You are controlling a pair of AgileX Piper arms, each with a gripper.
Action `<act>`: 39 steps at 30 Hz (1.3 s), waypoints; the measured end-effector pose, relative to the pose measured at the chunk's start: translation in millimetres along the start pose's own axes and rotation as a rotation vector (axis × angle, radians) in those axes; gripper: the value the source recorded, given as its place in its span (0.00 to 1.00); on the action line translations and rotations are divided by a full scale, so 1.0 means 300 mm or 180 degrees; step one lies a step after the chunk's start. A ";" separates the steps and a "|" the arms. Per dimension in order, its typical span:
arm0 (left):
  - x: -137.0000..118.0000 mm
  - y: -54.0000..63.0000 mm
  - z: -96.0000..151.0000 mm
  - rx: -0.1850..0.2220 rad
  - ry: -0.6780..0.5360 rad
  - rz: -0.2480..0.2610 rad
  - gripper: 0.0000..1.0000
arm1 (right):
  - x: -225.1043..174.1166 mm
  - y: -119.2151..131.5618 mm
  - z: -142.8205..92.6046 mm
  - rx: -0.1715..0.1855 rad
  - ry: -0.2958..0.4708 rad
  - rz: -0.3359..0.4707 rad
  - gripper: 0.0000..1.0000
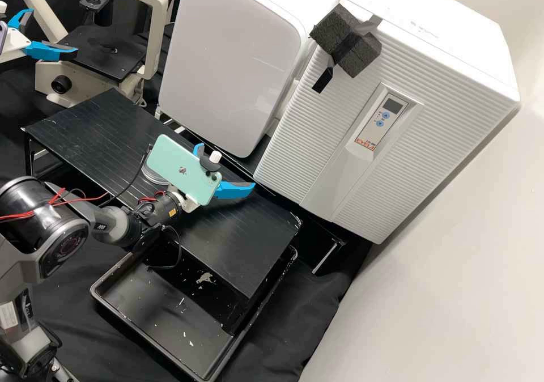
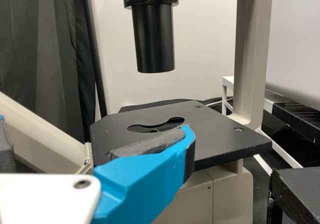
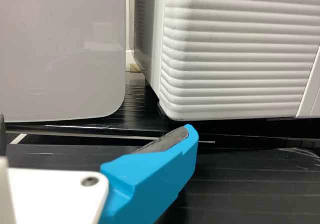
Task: Place the petri dish on the microscope
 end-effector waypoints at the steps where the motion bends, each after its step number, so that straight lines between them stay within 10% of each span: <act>1: 0.000 0.000 0.000 0.0000 0.0000 0.0000 1.00 | 0.000 0.000 0.000 0.0000 0.0000 0.0000 1.00; 18: -0.015 -0.024 0.149 -0.0031 -0.0990 -0.0231 1.00 | 0.000 0.000 0.000 0.0000 0.0000 0.0000 1.00; 30: -0.030 -0.012 0.356 0.0241 -0.2051 -0.0278 1.00 | 0.000 0.000 0.000 0.0000 0.0000 0.0000 1.00; 34: 0.022 -0.034 0.484 -0.0094 -0.2412 -0.0596 1.00 | 0.000 0.000 0.000 0.0000 0.0000 0.0000 1.00; 39: -0.004 -0.083 0.593 -0.0017 -0.2902 -0.0915 1.00 | 0.000 0.000 0.000 0.0000 0.0000 0.0000 1.00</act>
